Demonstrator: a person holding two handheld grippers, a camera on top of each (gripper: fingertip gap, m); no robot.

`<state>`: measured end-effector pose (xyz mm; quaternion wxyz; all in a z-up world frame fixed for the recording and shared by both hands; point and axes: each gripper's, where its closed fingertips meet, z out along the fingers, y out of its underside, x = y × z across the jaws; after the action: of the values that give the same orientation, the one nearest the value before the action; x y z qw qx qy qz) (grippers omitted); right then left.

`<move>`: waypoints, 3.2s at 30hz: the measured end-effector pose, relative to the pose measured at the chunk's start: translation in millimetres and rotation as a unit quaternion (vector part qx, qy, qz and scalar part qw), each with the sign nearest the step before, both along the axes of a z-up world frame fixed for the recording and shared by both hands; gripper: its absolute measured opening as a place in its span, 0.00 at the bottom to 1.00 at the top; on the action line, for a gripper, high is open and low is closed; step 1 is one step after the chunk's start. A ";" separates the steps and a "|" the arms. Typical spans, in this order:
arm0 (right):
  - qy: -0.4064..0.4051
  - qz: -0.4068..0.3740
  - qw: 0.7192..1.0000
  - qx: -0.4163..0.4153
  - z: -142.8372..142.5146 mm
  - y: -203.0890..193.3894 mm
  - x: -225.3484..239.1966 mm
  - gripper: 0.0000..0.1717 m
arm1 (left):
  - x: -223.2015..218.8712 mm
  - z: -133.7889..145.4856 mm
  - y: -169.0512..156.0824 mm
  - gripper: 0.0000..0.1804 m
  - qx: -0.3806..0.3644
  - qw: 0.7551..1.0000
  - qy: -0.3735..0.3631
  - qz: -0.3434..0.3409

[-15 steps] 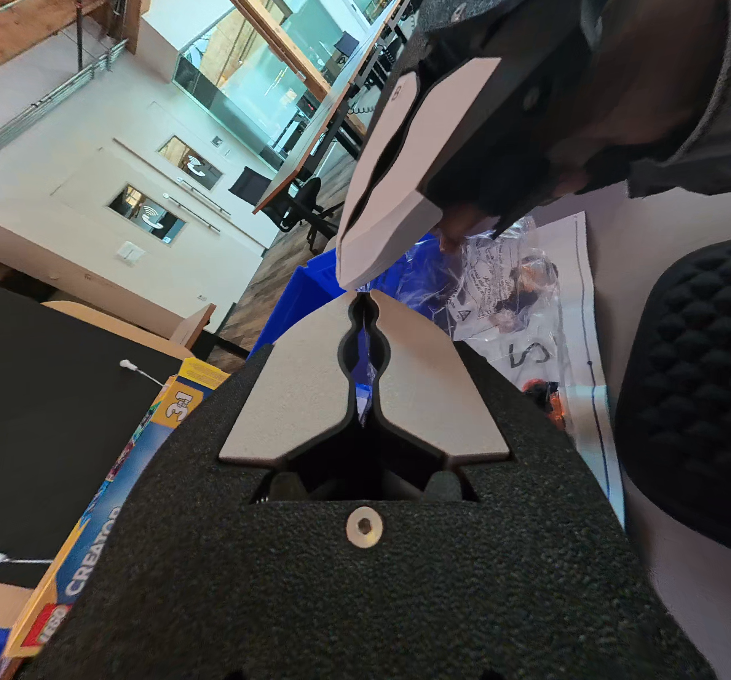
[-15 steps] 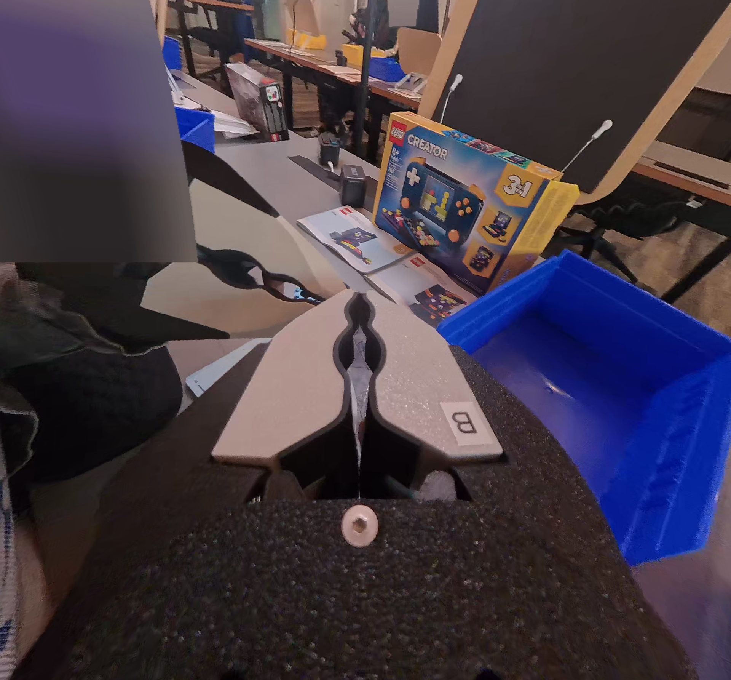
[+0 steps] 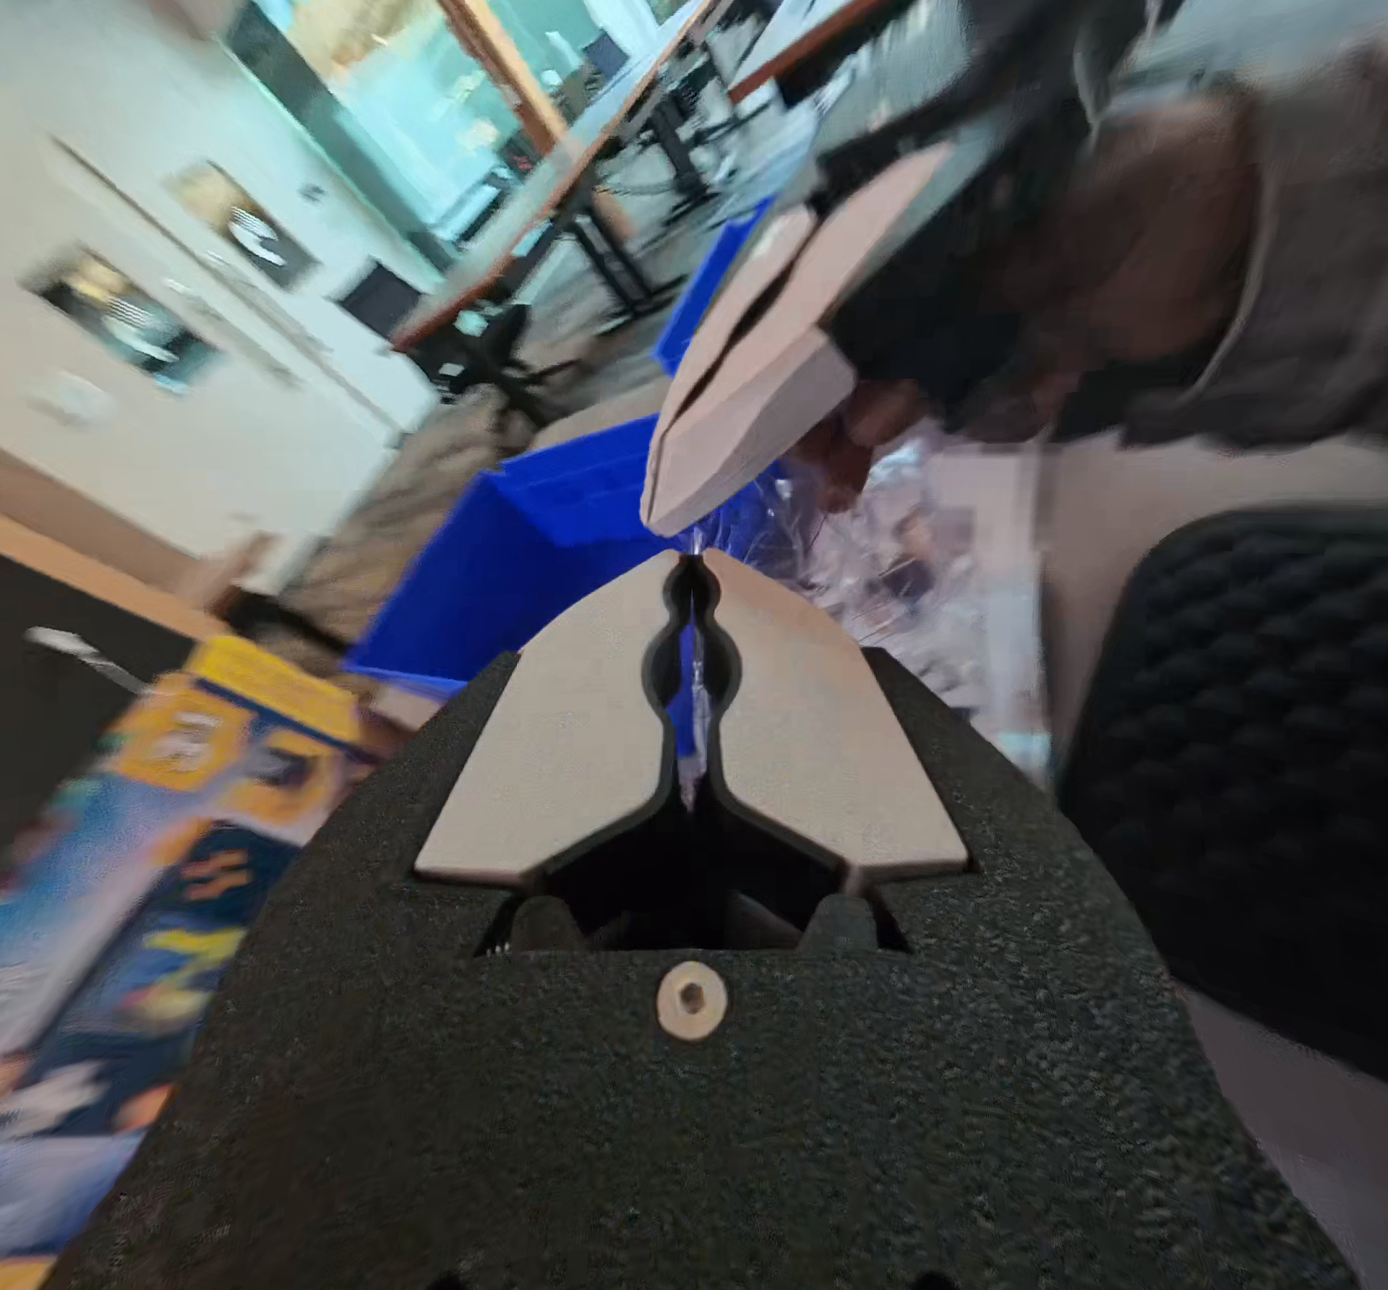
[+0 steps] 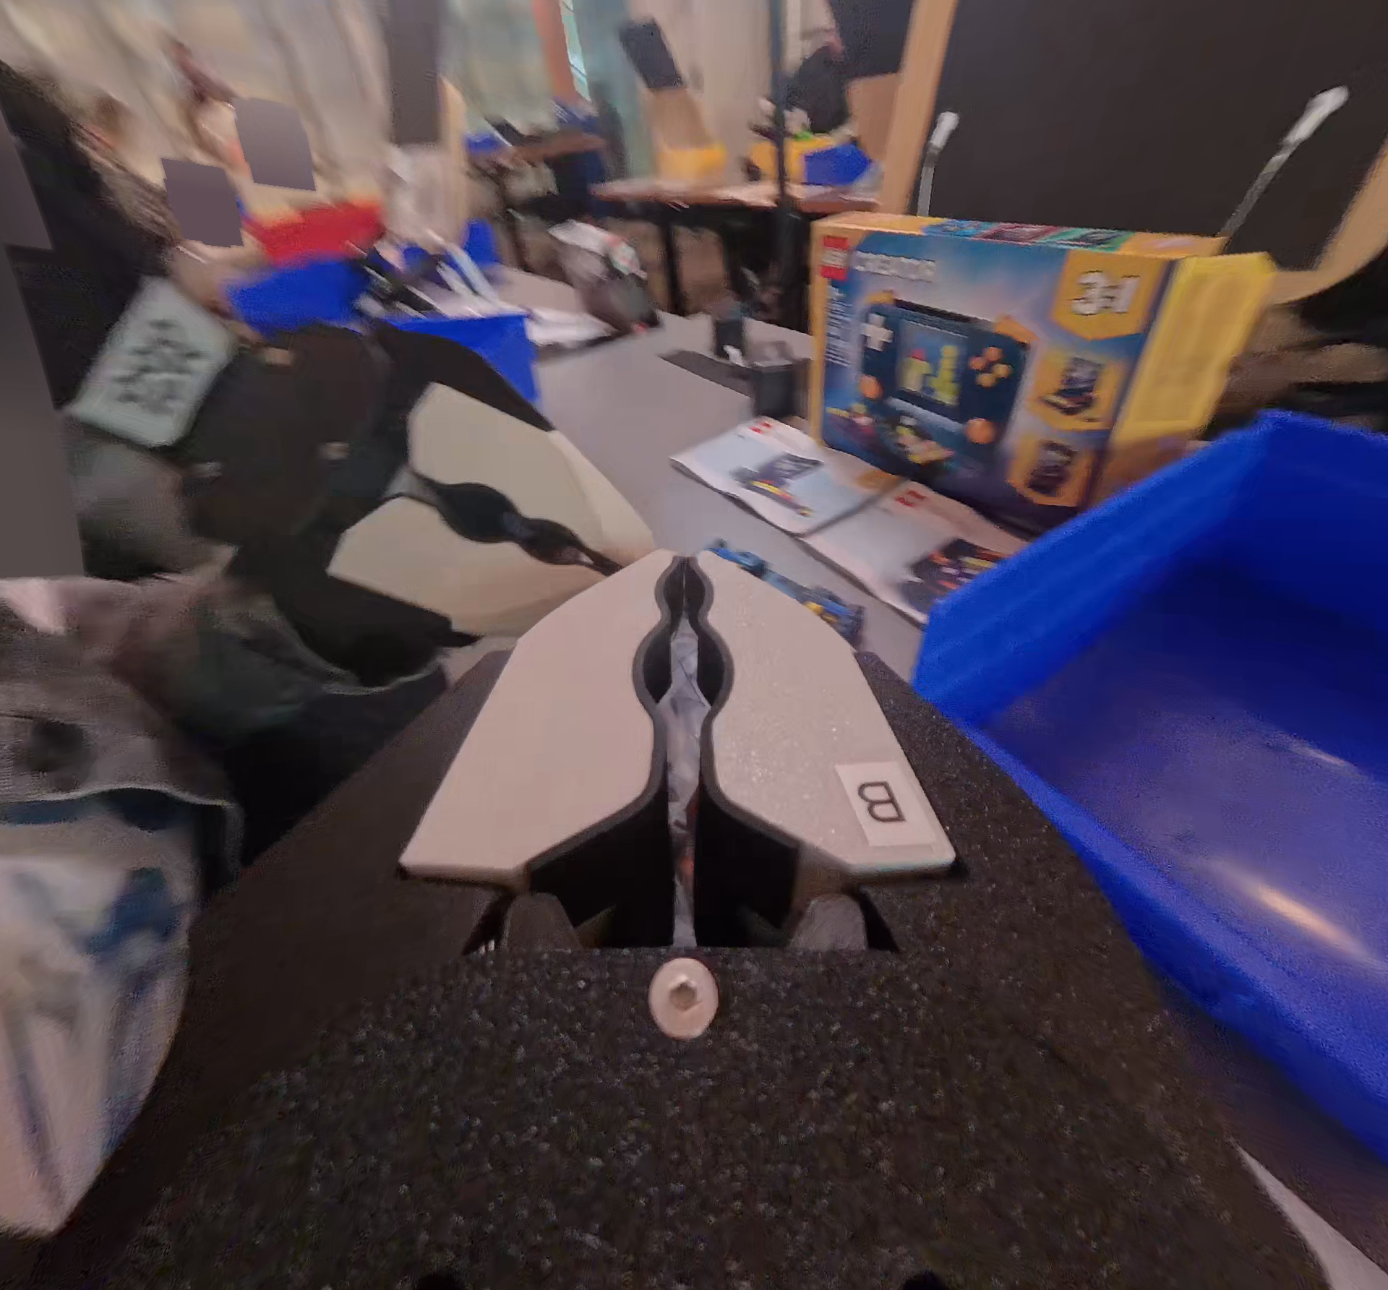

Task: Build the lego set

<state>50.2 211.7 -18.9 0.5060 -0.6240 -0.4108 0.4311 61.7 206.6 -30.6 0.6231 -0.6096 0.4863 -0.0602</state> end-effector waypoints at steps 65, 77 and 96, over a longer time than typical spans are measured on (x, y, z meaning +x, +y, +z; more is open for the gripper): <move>-0.050 0.086 0.986 0.136 12.4 -3.5 1.1 0.24 | -20.6 11.7 -4.9 0.00 0.021 0.996 -0.087 -0.018; -0.185 0.220 0.926 0.245 7.2 -22.5 -14.2 0.04 | -12.4 12.6 -11.0 0.00 -0.022 0.992 -0.105 -0.066; -0.303 -0.124 0.909 0.259 -31.5 59.0 23.0 0.00 | 40.7 -4.3 -49.4 0.00 0.134 0.986 0.034 -0.092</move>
<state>73.2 270.7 -50.4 0.5504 -0.6176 -0.5608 0.0334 102.5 157.1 -35.0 0.6743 -0.4751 0.5646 -0.0305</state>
